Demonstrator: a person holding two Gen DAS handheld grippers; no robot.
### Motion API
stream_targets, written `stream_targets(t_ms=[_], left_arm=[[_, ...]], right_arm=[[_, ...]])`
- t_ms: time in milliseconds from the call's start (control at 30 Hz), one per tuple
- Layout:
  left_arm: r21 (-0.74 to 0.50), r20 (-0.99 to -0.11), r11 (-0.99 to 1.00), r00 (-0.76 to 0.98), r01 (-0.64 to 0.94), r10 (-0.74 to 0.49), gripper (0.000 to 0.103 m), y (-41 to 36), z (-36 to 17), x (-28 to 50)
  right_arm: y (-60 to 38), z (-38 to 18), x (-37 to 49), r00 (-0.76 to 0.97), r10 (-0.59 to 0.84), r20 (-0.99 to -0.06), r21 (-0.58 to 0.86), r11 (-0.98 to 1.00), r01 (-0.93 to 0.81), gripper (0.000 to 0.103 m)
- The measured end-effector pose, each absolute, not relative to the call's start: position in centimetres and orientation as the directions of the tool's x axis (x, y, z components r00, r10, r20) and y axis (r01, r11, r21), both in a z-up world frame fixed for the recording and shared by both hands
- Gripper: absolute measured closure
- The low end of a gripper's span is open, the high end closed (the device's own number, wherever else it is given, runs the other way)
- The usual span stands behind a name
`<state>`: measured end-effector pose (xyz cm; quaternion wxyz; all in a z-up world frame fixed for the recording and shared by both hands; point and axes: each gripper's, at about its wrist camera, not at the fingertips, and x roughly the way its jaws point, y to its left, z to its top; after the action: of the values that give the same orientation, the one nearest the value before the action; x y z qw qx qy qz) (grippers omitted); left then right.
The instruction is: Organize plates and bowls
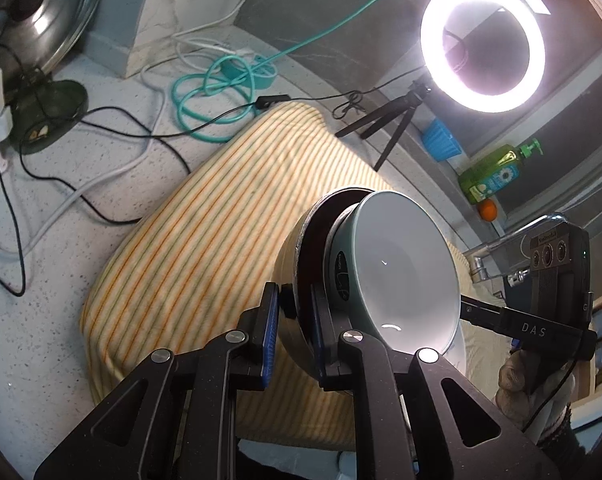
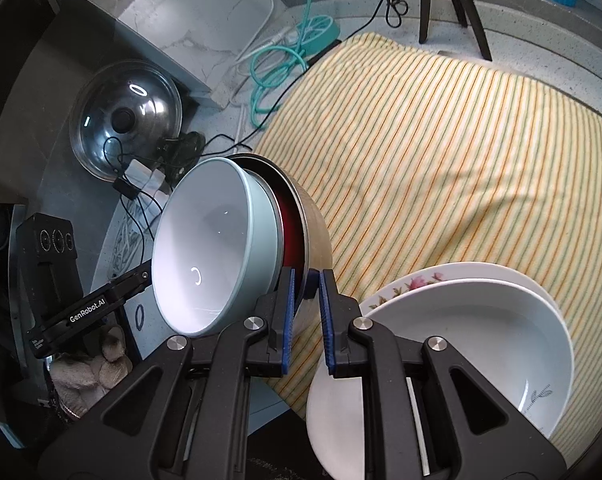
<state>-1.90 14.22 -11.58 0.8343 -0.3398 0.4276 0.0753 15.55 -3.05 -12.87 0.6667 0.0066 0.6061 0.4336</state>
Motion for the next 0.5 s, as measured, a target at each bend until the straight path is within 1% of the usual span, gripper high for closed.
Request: stream_targets(t_ms=[333,500], left_arm=[[-0.522,-0.721,0.793,0.659,-0.315,-0.213,0.091,11.1,-8.8,0.3],[-0.531,-0.710,0.806,0.657,-0.261,-0.255,0.091,9.1,-8.4,1.5]], right_arm=[[-7.9,-9.7,16.2,-0.042,0.619,-0.785,0.538,0.645,-0.543,0.089],[-11.2,-8.8,16.3,-0.005,0.621,-0.784,0.533,0.668,-0.519,0.089]])
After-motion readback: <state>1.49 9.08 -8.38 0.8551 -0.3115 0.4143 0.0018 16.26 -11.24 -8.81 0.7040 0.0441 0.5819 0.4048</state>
